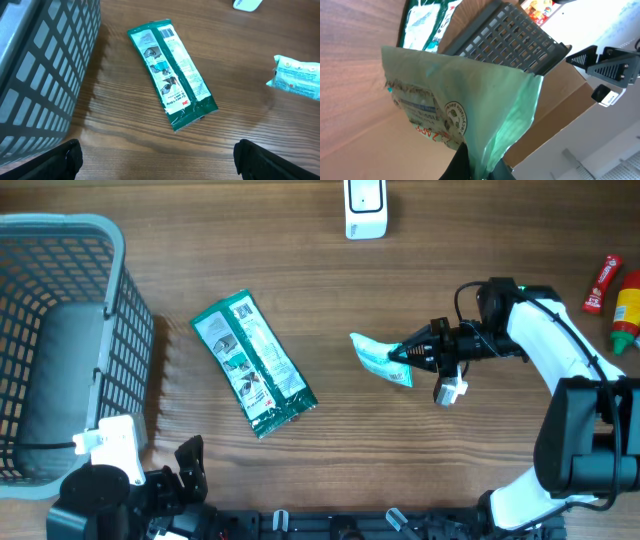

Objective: Scan the item barcode

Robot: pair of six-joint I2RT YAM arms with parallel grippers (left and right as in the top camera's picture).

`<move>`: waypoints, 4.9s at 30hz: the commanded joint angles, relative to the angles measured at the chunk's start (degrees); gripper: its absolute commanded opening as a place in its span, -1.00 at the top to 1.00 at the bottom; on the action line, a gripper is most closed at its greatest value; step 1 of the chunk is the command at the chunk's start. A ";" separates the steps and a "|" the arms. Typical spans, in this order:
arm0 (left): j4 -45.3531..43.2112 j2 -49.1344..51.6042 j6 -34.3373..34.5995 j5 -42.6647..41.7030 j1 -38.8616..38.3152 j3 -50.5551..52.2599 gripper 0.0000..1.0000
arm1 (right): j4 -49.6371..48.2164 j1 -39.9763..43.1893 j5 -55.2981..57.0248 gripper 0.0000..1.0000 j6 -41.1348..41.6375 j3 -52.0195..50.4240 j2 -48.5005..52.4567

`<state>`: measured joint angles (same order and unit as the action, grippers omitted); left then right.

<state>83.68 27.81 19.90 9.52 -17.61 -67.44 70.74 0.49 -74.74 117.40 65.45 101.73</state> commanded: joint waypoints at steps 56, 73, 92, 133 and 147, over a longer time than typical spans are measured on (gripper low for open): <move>-0.02 -0.11 0.50 -0.09 0.26 0.04 -1.00 | -28.92 19.89 62.10 0.91 -79.91 35.67 17.14; -0.02 -0.11 0.50 -0.09 0.26 0.04 -1.00 | -27.65 21.18 53.42 -0.99 -80.21 22.84 -0.50; -0.02 -0.11 0.50 -0.09 0.26 0.04 -1.00 | -34.27 -44.74 61.86 -1.00 -112.74 21.27 20.46; -0.02 -0.11 0.50 -0.09 0.26 0.04 -0.99 | -9.33 -40.13 95.32 0.62 -99.51 22.36 22.34; -0.02 -0.11 0.50 -0.09 0.26 0.04 -1.00 | -41.90 -40.72 87.89 0.90 -102.22 26.69 18.29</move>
<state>83.72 27.86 19.90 9.50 -17.54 -67.44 33.21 -41.80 5.87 12.97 91.33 120.73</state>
